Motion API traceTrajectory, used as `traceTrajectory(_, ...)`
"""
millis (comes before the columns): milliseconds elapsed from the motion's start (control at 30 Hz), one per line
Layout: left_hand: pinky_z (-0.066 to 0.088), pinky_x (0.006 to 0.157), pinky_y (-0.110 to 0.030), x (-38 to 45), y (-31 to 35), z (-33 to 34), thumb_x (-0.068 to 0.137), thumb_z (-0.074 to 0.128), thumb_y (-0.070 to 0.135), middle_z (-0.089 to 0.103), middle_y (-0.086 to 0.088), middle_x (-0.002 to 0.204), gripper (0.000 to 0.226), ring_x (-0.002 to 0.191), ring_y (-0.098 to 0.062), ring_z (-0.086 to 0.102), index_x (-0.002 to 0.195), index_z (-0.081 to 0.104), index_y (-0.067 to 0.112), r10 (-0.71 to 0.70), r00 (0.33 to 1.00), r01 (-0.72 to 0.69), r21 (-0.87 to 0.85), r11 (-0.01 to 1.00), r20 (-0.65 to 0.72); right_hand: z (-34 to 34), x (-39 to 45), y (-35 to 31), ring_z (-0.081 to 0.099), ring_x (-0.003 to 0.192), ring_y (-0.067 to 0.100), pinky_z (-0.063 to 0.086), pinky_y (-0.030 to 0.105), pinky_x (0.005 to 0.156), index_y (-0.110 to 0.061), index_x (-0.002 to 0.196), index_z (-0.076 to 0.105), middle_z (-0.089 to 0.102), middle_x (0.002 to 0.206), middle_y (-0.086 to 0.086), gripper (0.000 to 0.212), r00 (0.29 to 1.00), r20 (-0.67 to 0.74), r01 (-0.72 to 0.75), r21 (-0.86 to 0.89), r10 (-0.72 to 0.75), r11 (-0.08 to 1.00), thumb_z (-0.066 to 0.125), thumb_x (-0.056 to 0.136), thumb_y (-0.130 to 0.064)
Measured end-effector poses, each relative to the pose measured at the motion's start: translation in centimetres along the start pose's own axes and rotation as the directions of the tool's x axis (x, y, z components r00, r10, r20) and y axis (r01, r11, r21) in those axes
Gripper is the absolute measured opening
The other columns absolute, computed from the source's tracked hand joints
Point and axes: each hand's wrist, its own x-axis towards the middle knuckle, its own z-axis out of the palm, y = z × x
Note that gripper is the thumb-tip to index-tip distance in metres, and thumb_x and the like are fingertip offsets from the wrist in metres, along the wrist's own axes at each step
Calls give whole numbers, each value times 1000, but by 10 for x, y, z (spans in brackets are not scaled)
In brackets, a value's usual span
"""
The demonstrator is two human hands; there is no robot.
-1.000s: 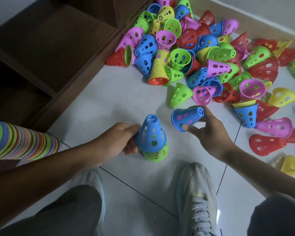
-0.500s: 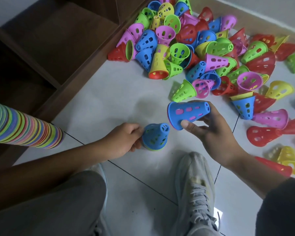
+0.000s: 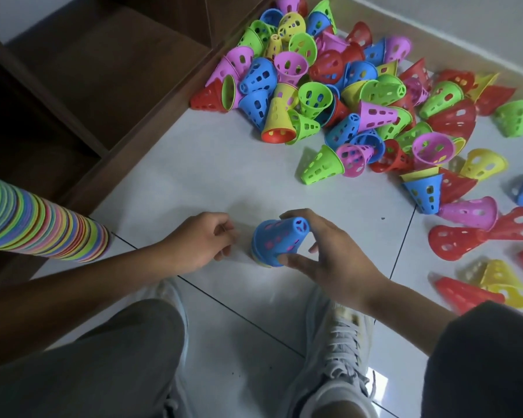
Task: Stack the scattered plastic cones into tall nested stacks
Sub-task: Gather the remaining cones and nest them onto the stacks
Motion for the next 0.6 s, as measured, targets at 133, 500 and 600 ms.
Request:
traceTrajectory(133, 57, 76, -50, -3, -2, -10, 94, 60, 23, 69, 2, 67, 17, 65, -21, 65, 80, 64, 15, 31, 999, -30, 31, 999, -24, 15, 6, 3, 47, 115, 13, 47, 30, 90, -36, 132, 43, 54, 126, -13, 51, 1000, 4, 26, -174, -25, 984, 69, 89, -28)
traceTrajectory(500, 55, 74, -39, -7, 7, -53, 94, 60, 27, 70, 5, 72, 17, 69, -15, 65, 79, 61, 21, 115, 990, -105, 130, 986, -77, 3, 10, 23, 48, 113, 18, 46, 32, 83, -32, 132, 43, 56, 122, -8, 46, 996, -85, -38, -323, 11, 946, 65, 91, -32)
traceTrajectory(600, 56, 76, -40, 1, 13, -54, 93, 61, 23, 70, 2, 76, 12, 72, -19, 66, 81, 62, 20, 138, 984, -119, 158, 980, -115, -10, 10, 34, 49, 111, 21, 47, 35, 80, -30, 131, 43, 56, 119, -6, 45, 993, -114, -75, -351, 37, 933, 63, 91, -33)
